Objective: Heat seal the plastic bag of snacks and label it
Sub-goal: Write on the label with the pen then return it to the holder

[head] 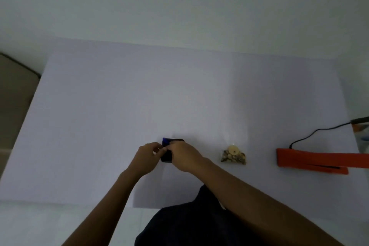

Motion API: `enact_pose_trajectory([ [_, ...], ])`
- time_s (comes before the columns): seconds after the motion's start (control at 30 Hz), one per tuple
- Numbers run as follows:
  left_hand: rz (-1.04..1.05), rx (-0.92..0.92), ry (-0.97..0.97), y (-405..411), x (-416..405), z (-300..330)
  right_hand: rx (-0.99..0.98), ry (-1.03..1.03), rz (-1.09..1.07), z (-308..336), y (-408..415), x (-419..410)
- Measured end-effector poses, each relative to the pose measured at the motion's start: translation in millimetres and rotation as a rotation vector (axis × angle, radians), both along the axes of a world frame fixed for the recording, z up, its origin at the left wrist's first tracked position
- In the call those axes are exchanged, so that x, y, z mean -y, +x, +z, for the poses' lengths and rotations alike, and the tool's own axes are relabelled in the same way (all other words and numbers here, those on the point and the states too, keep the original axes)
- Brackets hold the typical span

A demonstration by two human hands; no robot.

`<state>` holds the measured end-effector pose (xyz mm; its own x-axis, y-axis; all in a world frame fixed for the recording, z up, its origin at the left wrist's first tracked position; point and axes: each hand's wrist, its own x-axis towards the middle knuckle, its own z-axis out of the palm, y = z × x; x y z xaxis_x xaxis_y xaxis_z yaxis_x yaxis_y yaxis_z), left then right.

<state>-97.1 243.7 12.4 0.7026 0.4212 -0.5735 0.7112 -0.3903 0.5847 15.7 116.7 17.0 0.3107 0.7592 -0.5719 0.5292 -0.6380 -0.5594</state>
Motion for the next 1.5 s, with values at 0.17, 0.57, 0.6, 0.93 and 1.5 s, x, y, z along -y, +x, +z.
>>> enact_pose_trajectory([
  [0.17,-0.095,-0.031,0.119,8,7,-3,0.014,-0.227,0.104,-25,4,-10],
  [0.57,-0.102,0.040,0.343,94,-37,17,-0.146,0.710,-0.875,51,50,33],
  [0.6,-0.086,0.042,0.345,103,-43,17,-0.163,0.748,-0.960,59,57,37],
  [0.93,-0.064,-0.012,0.337,143,-80,1,-0.524,0.570,-1.444,71,75,64],
  [1.5,-0.367,0.294,-0.083,80,34,83,-0.911,0.523,-1.417,71,63,23],
])
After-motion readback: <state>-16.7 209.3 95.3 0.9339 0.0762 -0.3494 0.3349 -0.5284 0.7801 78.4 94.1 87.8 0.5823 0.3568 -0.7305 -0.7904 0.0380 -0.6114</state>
